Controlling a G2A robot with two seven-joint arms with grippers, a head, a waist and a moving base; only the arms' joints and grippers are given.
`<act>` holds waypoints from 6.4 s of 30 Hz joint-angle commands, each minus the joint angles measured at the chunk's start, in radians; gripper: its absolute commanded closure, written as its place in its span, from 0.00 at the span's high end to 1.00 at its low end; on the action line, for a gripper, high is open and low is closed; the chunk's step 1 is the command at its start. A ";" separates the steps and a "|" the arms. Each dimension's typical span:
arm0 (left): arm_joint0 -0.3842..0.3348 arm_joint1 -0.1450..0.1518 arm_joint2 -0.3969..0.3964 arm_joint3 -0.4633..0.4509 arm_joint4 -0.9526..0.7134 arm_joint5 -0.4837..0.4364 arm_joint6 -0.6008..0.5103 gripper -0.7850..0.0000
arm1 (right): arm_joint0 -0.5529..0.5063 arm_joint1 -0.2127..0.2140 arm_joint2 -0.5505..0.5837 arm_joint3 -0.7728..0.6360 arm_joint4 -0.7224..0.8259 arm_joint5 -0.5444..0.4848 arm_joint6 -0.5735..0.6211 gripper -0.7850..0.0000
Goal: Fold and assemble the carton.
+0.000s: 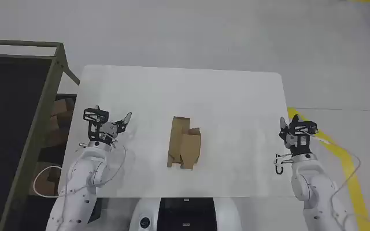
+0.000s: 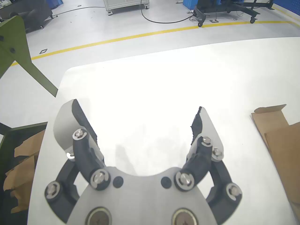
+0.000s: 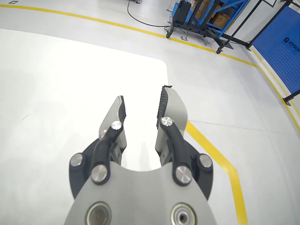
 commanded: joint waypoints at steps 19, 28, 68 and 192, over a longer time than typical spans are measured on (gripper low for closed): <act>0.081 0.017 -0.173 -0.038 -0.474 -0.477 -0.069 1.00 | -0.042 0.014 0.071 -0.155 0.279 -0.340 0.244 1.00; 0.087 0.017 -0.183 -0.049 -0.461 -0.472 -0.073 1.00 | -0.041 0.014 0.069 -0.157 0.264 -0.348 0.245 1.00; -0.008 0.023 -0.083 -0.008 -0.484 -0.436 -0.268 1.00 | 0.250 -0.005 -0.365 -0.067 0.644 -0.322 0.893 1.00; -0.321 0.141 0.171 0.310 -1.096 -1.004 -0.549 1.00 | 0.559 0.086 -0.586 0.359 1.348 -0.789 1.031 0.00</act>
